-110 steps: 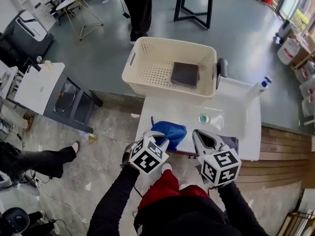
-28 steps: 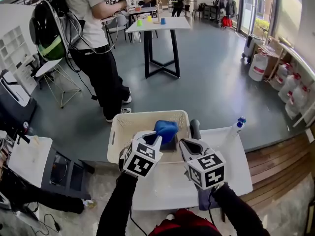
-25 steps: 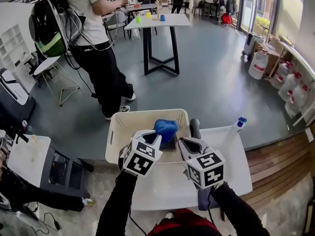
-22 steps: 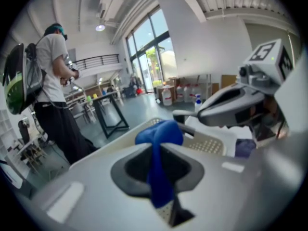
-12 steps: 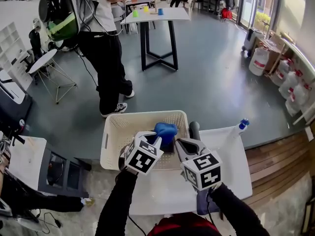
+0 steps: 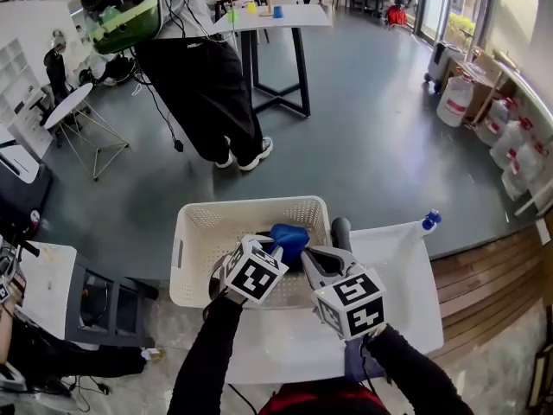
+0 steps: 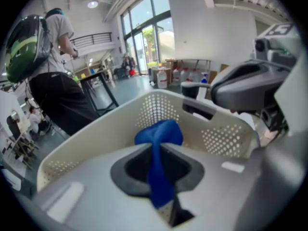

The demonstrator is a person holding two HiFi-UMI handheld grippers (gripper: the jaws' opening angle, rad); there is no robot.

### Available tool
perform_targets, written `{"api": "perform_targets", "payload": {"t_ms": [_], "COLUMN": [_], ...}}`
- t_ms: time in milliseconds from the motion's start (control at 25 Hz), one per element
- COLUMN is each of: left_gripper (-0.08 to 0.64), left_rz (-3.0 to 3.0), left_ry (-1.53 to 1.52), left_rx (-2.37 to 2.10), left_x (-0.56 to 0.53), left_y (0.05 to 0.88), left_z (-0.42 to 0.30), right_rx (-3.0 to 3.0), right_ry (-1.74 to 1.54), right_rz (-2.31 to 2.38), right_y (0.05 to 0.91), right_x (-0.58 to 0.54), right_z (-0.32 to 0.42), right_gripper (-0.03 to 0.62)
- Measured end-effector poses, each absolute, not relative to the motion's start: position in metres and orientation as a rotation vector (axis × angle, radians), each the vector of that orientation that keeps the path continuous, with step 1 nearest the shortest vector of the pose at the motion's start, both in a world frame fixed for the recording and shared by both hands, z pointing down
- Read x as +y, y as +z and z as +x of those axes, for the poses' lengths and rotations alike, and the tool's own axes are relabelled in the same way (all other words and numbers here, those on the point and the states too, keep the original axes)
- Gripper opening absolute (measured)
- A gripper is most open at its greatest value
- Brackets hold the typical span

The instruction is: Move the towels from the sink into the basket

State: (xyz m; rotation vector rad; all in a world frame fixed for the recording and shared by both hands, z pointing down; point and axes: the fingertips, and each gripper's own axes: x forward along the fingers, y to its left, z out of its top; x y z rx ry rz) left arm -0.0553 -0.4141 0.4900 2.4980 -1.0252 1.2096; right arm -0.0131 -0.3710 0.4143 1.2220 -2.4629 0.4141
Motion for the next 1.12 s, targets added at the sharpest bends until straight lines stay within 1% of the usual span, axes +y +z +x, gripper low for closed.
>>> {"api": "perform_targets", "payload": {"t_ms": [760,1120], "left_gripper": [0.061,0.083], "left_rz": [2.443,2.414], "left_ry": [1.258,1.295], "left_rx": [-0.909,-0.837], "left_x": [-0.428,-0.424], "left_y": [0.526,0.543], "left_z": [-0.046,-0.048], "right_rx": [-2.484,-2.491], "right_ry": [0.432,0.452], "right_rz": [1.162,1.155], "right_y": [0.417,0.416], "right_x": [-0.375,-0.375], "right_z": [-0.026,-0.027], "right_gripper": [0.008,0.008]}}
